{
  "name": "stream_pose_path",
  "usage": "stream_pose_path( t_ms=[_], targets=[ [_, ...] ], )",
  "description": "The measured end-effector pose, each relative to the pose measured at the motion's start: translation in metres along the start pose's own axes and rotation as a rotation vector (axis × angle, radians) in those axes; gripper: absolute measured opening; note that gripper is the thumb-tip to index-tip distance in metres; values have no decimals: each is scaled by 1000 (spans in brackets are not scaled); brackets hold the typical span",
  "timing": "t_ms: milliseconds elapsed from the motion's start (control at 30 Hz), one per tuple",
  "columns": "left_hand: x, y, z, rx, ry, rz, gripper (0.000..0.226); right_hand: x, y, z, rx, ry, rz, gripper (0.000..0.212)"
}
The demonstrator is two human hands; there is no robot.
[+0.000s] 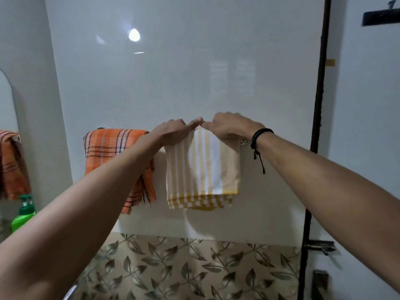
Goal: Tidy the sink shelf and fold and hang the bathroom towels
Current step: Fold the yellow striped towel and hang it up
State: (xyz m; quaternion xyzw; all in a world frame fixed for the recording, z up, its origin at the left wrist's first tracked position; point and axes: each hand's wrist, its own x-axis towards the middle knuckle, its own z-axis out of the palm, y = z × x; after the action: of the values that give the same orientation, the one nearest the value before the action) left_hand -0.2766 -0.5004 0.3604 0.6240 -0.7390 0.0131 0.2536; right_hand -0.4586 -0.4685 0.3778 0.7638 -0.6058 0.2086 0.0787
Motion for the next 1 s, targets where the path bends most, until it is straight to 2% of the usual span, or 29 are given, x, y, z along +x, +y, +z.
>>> stream_pose_path(
  t_ms=[67,100,200,267,333,400,533,600,700,767,867,1000],
  targets=[
    [1,-1,-4,-64,-59,9,88,-4,-5,-4,117,-214,117,72],
    [0,-1,-4,-67,-42,37,83,-4,-5,-8,167,-278,148,72],
    [-9,-9,2,-14,202,190,63,-3,-7,-12,166,-300,138,61],
    [-19,-20,8,-20,327,291,62,-2,-5,-3,55,-75,68,51],
    [-30,-33,13,-72,286,334,71,-12,-3,13,-45,298,-46,39],
    [-40,-43,15,-2,203,354,77,-27,-2,32,-55,483,-114,38],
    [-35,-39,5,148,59,312,78,-36,0,64,-36,593,-57,39],
    [-29,-35,-5,119,-42,281,75,-31,-1,72,-66,665,-14,40],
    [-29,-33,-13,9,-133,286,73,-29,-8,71,-39,677,60,41],
    [-34,-36,-12,12,-92,285,76,-34,-10,72,-21,740,95,36],
    [-49,-46,0,12,84,293,75,-54,-13,86,120,885,114,21],
    [-86,-52,19,-58,223,292,67,-93,-20,114,428,882,133,26]
  ],
)
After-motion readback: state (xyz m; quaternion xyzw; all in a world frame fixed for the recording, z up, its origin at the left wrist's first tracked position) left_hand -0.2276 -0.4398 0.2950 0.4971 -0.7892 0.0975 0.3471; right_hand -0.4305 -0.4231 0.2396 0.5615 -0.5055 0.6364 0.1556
